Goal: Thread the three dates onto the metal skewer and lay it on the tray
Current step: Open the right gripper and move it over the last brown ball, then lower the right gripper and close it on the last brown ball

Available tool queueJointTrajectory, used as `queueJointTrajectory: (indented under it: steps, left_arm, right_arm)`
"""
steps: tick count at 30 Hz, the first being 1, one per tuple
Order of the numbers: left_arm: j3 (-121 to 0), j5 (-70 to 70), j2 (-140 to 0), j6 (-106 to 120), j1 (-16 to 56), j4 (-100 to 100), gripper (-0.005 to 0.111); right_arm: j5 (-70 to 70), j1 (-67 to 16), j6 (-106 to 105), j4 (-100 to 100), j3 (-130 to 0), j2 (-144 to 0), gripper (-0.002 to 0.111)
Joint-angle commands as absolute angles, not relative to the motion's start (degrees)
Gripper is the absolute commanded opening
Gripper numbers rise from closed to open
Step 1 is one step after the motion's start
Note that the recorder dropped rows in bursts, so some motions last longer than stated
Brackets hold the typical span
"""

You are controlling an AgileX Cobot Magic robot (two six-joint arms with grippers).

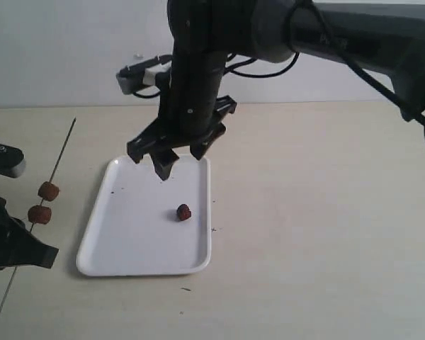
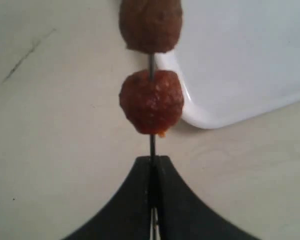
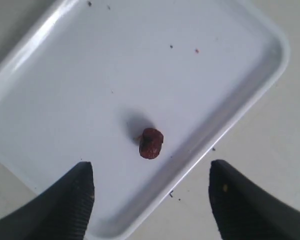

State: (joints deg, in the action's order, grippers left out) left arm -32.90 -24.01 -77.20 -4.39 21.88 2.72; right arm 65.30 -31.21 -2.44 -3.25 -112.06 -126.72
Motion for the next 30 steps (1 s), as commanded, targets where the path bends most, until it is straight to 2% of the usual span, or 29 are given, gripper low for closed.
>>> queueJointTrajectory:
  steps: [1,7,15,17,26,30]
  left_arm:
    - [-33.3,-24.5,-77.6,-4.0,21.9,2.2,0.0]
    - [-33.3,-24.0,-77.6,-4.0,21.9,2.2,0.0]
    - [-33.3,-23.5,-77.6,-3.9,21.9,2.2,0.0]
    - [-33.3,-23.5,-77.6,-4.1,21.9,2.2,0.0]
    - [-33.3,-23.5,-77.6,-4.1,21.9,1.8,0.0]
    - [-33.3,-23.5,-77.6,-4.1,21.9,1.8,0.0]
  right_arm:
    - [61.4,-31.3,-2.4,-2.6,-107.3,-127.0,0.063]
    - [61.1,-31.3,-20.1,-2.6,-105.5,-127.0,0.062]
    - [63.3,-31.3,-74.1,-2.4,-105.5,-127.9,0.062]
    - [63.0,-31.3,-80.7,-2.4,-105.5,-129.3,0.062]
    - [55.8,-31.3,-81.4,-3.0,-105.5,-133.8,0.062]
    - [54.9,-31.3,-81.4,-3.7,-105.5,-134.1,0.058]
